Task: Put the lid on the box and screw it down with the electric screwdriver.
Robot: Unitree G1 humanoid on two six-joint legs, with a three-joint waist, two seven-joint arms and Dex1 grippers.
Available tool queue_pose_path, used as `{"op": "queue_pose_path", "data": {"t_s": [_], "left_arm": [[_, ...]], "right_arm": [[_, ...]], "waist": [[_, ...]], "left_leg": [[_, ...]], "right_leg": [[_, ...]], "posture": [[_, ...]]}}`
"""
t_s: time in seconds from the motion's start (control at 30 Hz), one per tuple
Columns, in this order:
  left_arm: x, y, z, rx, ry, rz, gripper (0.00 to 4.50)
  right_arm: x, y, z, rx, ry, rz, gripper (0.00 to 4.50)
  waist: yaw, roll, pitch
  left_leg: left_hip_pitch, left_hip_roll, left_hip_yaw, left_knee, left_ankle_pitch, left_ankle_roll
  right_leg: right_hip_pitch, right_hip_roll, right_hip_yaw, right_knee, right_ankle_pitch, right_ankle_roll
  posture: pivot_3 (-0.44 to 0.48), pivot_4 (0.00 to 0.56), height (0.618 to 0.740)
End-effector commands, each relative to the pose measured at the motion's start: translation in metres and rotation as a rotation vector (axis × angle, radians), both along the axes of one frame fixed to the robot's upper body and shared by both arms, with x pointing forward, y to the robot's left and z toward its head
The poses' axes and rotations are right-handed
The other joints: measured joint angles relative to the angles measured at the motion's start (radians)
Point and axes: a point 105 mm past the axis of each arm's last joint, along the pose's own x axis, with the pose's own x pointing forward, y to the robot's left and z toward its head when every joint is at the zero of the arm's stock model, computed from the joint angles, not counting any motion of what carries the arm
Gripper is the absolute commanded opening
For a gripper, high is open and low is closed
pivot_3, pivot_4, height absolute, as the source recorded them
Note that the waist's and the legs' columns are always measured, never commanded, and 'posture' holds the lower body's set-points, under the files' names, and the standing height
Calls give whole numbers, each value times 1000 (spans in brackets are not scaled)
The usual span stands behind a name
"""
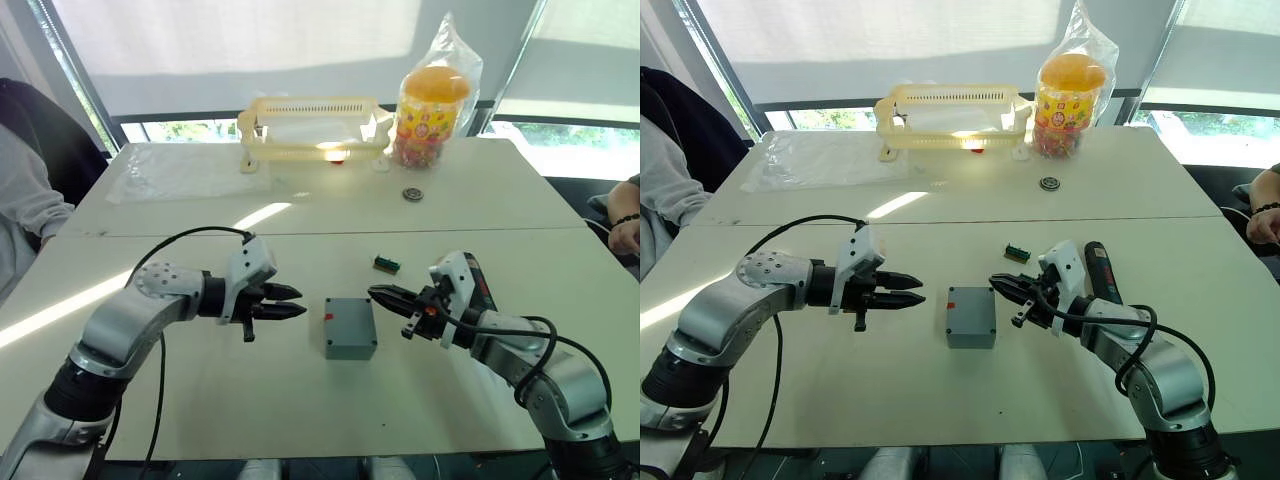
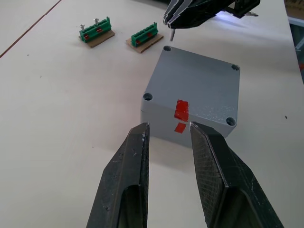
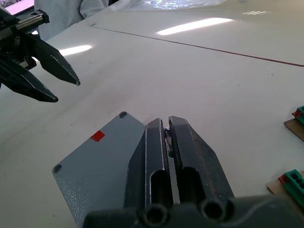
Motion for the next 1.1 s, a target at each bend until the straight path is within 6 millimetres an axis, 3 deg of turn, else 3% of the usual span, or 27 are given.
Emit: {"op": "queue_pose_path", "data": {"t_s": [0.03, 0.9, 1.1], "left_arm": [[-3, -3, 5, -3, -26, -18, 1326], [-2, -5, 8, -5, -37, -10, 1326], [-3, -3, 13, -14, -43, -17, 1326]], "right_arm": [[-1, 4, 6, 13, -36, 12, 105], [7, 4, -10, -75, -30, 33, 105], [7, -5, 0, -141, -74, 32, 2970]], "waist": [[0, 0, 0], [0, 0, 0], [1, 0, 0]], "left_leg": [[0, 0, 0, 0, 0, 0], [0, 0, 0, 0, 0, 0], [0, 0, 0, 0, 0, 0]], "right_leg": [[0, 0, 0, 0, 0, 0], [0, 0, 0, 0, 0, 0], [0, 0, 0, 0, 0, 0]], "posture": [[0, 150, 740], [0, 150, 740], [0, 150, 740]]}}
